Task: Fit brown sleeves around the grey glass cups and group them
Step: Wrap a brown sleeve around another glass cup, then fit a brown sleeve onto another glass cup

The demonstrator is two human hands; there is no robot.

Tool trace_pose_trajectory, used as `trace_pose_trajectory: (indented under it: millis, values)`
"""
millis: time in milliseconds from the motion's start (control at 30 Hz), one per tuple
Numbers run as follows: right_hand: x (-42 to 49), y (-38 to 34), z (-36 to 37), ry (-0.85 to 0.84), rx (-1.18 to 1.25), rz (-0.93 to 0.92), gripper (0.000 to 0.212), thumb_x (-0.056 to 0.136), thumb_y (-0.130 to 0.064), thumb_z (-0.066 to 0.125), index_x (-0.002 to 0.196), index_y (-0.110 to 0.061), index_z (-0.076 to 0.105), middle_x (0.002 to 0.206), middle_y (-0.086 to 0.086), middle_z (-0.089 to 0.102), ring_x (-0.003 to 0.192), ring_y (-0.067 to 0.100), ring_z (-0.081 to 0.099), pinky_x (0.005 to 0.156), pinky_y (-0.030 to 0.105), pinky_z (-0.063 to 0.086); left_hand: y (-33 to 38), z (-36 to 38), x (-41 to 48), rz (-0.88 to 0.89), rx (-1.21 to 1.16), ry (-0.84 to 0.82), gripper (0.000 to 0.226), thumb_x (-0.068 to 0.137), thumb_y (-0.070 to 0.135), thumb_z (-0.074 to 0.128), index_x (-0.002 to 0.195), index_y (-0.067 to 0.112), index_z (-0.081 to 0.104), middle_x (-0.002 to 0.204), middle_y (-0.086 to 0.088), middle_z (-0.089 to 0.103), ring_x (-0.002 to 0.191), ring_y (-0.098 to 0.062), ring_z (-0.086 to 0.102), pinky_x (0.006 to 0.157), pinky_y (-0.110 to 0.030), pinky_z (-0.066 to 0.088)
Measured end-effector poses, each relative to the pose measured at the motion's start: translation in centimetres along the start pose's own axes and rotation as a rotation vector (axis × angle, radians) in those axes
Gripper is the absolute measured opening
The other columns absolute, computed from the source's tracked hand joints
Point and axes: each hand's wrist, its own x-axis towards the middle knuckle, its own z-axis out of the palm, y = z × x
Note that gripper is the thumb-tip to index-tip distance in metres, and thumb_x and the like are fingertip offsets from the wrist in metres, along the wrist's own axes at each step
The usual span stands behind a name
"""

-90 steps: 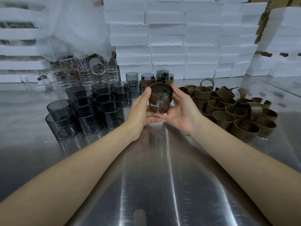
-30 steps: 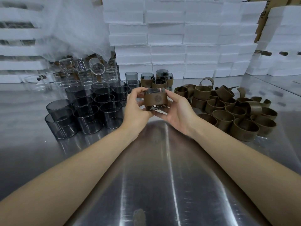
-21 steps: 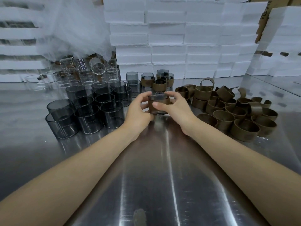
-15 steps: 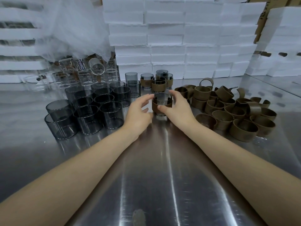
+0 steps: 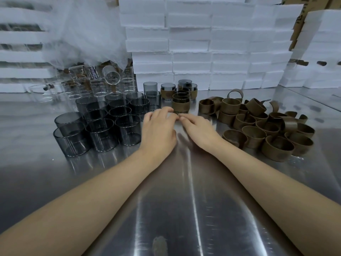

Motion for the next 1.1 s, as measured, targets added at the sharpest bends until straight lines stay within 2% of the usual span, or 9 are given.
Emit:
trace_pose_trajectory:
  millis: [133, 300, 500, 700, 767, 900, 967, 1033, 1100]
  values:
    - [0.1, 0.3, 0.2, -0.020, -0.085, 0.000, 0.032, 0.099, -0.030, 0.043, 0.122, -0.022, 0.065, 0.116, -0.001, 0.067, 0.103, 0.012, 0.055, 0.081, 0.024, 0.035, 0.2, -0.1, 0.2, -0.013, 0.273, -0.117, 0.041, 0.092, 0.020, 0.048, 0.133, 0.017, 0.052, 0.158, -0.007, 0.023, 0.145, -0.023, 0.019, 0.118, -0.042, -0.001]
    - [0.3, 0.6, 0.2, -0.048, -0.161, -0.013, 0.031, 0.097, -0.027, 0.049, 0.123, -0.021, 0.063, 0.122, 0.000, 0.065, 0.110, 0.015, 0.057, 0.084, 0.023, 0.038, 1.0, -0.2, 0.2, -0.179, 0.526, -0.247, 0.054, 0.099, 0.036, 0.036, 0.148, 0.012, 0.031, 0.163, -0.013, -0.010, 0.149, -0.035, -0.002, 0.113, -0.062, 0.011]
    - [0.0, 0.3, 0.1, -0.082, -0.217, -0.027, 0.036, 0.096, -0.024, 0.051, 0.131, -0.018, 0.056, 0.122, 0.004, 0.063, 0.115, 0.021, 0.055, 0.094, 0.030, 0.041, 0.8, -0.3, 0.0, -0.158, 0.409, -0.257, 0.047, 0.098, 0.034, 0.038, 0.141, 0.014, 0.038, 0.163, -0.011, -0.015, 0.147, -0.031, 0.006, 0.104, -0.054, 0.026]
    - [0.0, 0.3, -0.1, -0.089, -0.123, -0.050, 0.051, 0.088, -0.012, 0.058, 0.137, -0.012, 0.042, 0.119, 0.008, 0.062, 0.111, 0.024, 0.057, 0.092, 0.030, 0.048, 0.9, -0.1, -0.2, 0.155, -0.217, -0.050, 0.070, 0.076, -0.004, 0.050, 0.143, 0.015, 0.044, 0.160, -0.012, 0.016, 0.144, -0.025, 0.015, 0.106, -0.040, 0.021]
    - [0.1, 0.4, -0.1, -0.074, -0.001, -0.032, 0.058, 0.085, -0.008, 0.060, 0.139, -0.012, 0.038, 0.115, 0.000, 0.058, 0.108, 0.015, 0.055, 0.078, 0.009, 0.044, 1.2, 0.1, -0.2, 0.100, -0.374, 0.029, 0.076, 0.073, -0.008, 0.050, 0.145, 0.015, 0.042, 0.157, -0.010, 0.023, 0.144, -0.024, 0.016, 0.113, -0.039, 0.015]
    - [0.3, 0.6, -0.1, -0.042, 0.151, -0.006, 0.064, 0.083, -0.011, 0.065, 0.140, -0.015, 0.035, 0.109, -0.006, 0.056, 0.105, 0.012, 0.055, 0.077, 0.015, 0.039, 0.1, 1.0, 0.6, -0.162, -0.519, -0.021, 0.069, 0.093, 0.017, 0.059, 0.152, 0.010, 0.023, 0.157, -0.010, 0.019, 0.146, -0.023, 0.016, 0.120, -0.041, 0.017]
    - [0.3, 0.6, 0.0, -0.057, 0.142, -0.031, 0.070, 0.081, -0.013, 0.068, 0.141, -0.018, 0.034, 0.108, -0.010, 0.056, 0.103, 0.008, 0.055, 0.075, 0.009, 0.038, -0.6, 1.4, 1.0, -0.273, -0.559, -0.209, 0.061, 0.097, 0.034, 0.055, 0.149, 0.013, 0.030, 0.150, -0.008, 0.037, 0.139, -0.021, 0.035, 0.107, -0.027, 0.035]
    - [0.2, 0.7, 0.0, -0.040, 0.136, -0.056, 0.069, 0.079, -0.014, 0.073, 0.137, -0.018, 0.037, 0.103, -0.016, 0.054, 0.095, 0.000, 0.054, 0.071, 0.003, 0.038, -1.0, 1.7, 0.9, -0.275, -0.564, -0.282, 0.043, 0.098, 0.042, 0.051, 0.134, 0.018, 0.047, 0.125, 0.003, 0.058, 0.110, -0.010, 0.053, 0.073, -0.008, 0.038]
    - [0.1, 0.6, -0.2, 0.013, 0.146, -0.064, 0.064, 0.076, -0.015, 0.076, 0.130, -0.017, 0.043, 0.098, -0.020, 0.052, 0.092, -0.002, 0.054, 0.073, 0.003, 0.039, -1.0, 1.7, 0.8, -0.223, -0.610, -0.246, 0.037, 0.098, 0.043, 0.051, 0.128, 0.022, 0.050, 0.112, 0.014, 0.057, 0.097, 0.001, 0.051, 0.069, -0.001, 0.038]
